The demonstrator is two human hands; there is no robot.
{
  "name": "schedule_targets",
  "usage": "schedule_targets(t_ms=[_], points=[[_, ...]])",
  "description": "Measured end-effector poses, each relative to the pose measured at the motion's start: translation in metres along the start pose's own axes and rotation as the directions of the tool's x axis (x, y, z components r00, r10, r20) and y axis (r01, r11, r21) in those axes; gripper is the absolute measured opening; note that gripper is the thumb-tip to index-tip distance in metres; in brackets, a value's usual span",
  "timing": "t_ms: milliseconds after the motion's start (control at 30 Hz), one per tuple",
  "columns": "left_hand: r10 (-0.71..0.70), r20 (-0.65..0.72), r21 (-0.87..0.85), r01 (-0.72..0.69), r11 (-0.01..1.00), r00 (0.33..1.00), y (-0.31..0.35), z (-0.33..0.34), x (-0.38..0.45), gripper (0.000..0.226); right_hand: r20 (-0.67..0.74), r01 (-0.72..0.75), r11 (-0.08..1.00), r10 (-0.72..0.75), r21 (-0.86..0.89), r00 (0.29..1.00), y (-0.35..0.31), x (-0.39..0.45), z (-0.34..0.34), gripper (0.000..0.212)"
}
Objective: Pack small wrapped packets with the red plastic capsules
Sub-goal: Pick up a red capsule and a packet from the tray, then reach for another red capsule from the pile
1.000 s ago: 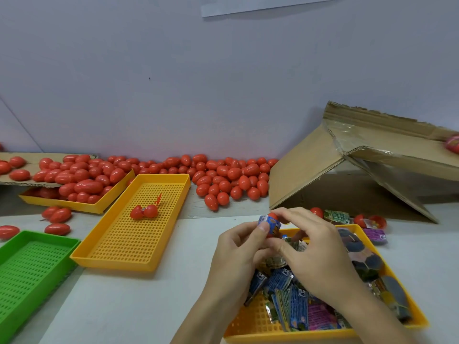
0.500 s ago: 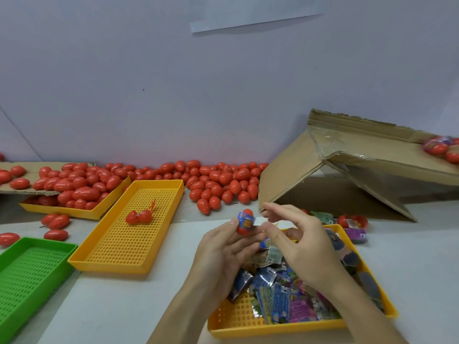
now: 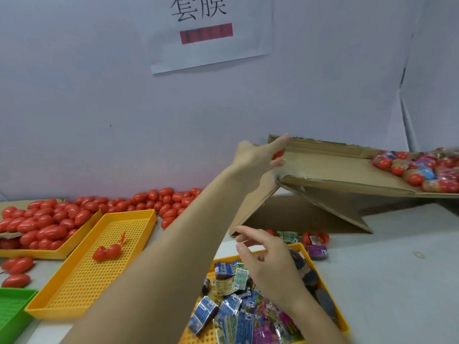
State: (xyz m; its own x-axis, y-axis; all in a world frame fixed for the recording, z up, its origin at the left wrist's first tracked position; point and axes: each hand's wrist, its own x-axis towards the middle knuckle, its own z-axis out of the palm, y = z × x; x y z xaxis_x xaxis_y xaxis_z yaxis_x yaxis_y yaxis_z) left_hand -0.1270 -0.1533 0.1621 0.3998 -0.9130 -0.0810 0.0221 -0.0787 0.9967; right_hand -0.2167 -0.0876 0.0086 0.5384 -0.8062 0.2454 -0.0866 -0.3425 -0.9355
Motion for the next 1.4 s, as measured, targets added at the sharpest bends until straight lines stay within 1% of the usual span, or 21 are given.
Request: schedule_targets(t_ms=[33,100,167,233,300,333,400,500,667,767,833,867,900,933,967,1000,1067,1133,1233,1333,1400], points=[[-0.001,0.013,0.012,0.001,1.0,1.0,-0.001,0.004,0.005,0.05,-0.003,-0.004,1.0,0.004,0.002,1.0,0.001,0.0,-0.001,0.028],[0.025,-0.035,-0.001,-0.025,1.0,0.999,-0.011,-0.003,0.01,0.048,-0.007,-0.01,1.0,0.01,0.024,1.0,0.002,0.001,-0.002,0.026],[0.115,-0.146,0.041,-0.11,0.993,0.982,-0.03,-0.026,0.008,0.029,-0.011,-0.01,0.999,0.01,0.044,1.0,0.001,0.002,-0.002,0.025],[0.211,-0.264,0.229,-0.152,0.962,0.941,-0.055,-0.059,0.002,0.011,-0.015,0.007,1.0,-0.007,0.012,1.0,0.0,0.002,-0.001,0.025],[0.267,-0.321,0.481,-0.087,0.873,0.909,-0.084,-0.088,-0.002,0.015,-0.016,0.023,0.999,-0.023,-0.035,1.0,-0.001,0.001,0.001,0.025],[0.272,-0.305,0.578,-0.05,0.815,0.913,-0.097,-0.1,-0.003,0.014,-0.019,0.021,0.999,-0.021,-0.048,1.0,-0.001,0.001,0.002,0.026],[0.241,-0.197,0.721,-0.026,0.693,0.95,-0.121,-0.114,-0.002,0.014,-0.033,0.005,0.998,-0.007,-0.065,0.999,-0.001,0.001,0.002,0.027],[0.212,-0.1,0.843,-0.031,0.537,0.972,-0.144,-0.117,0.01,0.013,-0.046,-0.008,0.995,0.004,-0.097,0.999,0.002,0.001,0.004,0.028],[0.223,-0.113,0.926,0.021,0.377,0.968,-0.154,-0.112,0.025,0.015,-0.043,-0.017,0.99,0.011,-0.139,0.999,0.003,0.001,0.002,0.03],[0.27,-0.11,0.94,0.012,0.342,0.957,-0.152,-0.114,0.017,0.015,-0.014,0.004,0.961,-0.008,-0.277,1.0,0.001,0.0,-0.001,0.03],[0.329,-0.122,0.909,-0.028,0.417,0.936,-0.148,-0.119,0.005,0.016,0.042,0.061,0.929,-0.049,-0.365,0.998,-0.003,-0.002,-0.001,0.022],[0.354,-0.146,0.856,-0.062,0.513,0.924,-0.146,-0.121,-0.004,0.017,0.082,0.086,0.912,-0.058,-0.4,0.995,-0.004,-0.003,-0.002,0.018],[0.355,-0.193,0.747,-0.097,0.658,0.915,-0.143,-0.123,-0.014,0.016,0.125,0.102,0.893,-0.051,-0.439,0.991,-0.006,-0.004,-0.002,0.015],[0.307,-0.245,0.563,-0.123,0.818,0.92,-0.14,-0.124,-0.026,0.015,0.161,0.108,0.871,-0.033,-0.48,0.986,-0.008,-0.005,-0.003,0.012],[0.221,-0.266,0.314,-0.132,0.94,0.938,-0.137,-0.125,-0.039,0.014,0.186,0.105,0.849,-0.008,-0.518,0.983,-0.011,-0.006,-0.003,0.01],[0.143,-0.261,0.069,-0.129,0.989,0.955,-0.136,-0.126,-0.052,0.014,0.201,0.097,0.828,0.02,-0.552,0.979,-0.013,-0.007,-0.002,0.012],[0.08,-0.245,-0.226,-0.137,0.964,0.966,-0.141,-0.127,-0.074,0.015,0.211,0.068,0.789,0.08,-0.611,0.974,-0.015,-0.009,0.0,0.022],[0.056,-0.232,-0.369,-0.141,0.919,0.971,-0.148,-0.126,-0.091,0.014,0.197,0.04,0.756,0.118,-0.653,0.973,-0.015,-0.01,0.005,0.031],[0.065,-0.241,-0.368,-0.153,0.917,0.968,-0.155,-0.123,-0.105,0.011,0.144,0.008,0.761,0.113,-0.649,0.983,-0.014,-0.01,0.011,0.034],[0.085,-0.26,-0.298,-0.164,0.94,0.962,-0.156,-0.122,-0.111,0.014,0.074,-0.025,0.806,0.085,-0.591,0.994,-0.015,-0.009,0.011,0.038],[0.076,-0.248,-0.325,-0.157,0.933,0.966,-0.155,-0.123,-0.113,0.017,0.032,-0.035,0.846,0.062,-0.532,0.998,-0.014,-0.008,0.009,0.041]])
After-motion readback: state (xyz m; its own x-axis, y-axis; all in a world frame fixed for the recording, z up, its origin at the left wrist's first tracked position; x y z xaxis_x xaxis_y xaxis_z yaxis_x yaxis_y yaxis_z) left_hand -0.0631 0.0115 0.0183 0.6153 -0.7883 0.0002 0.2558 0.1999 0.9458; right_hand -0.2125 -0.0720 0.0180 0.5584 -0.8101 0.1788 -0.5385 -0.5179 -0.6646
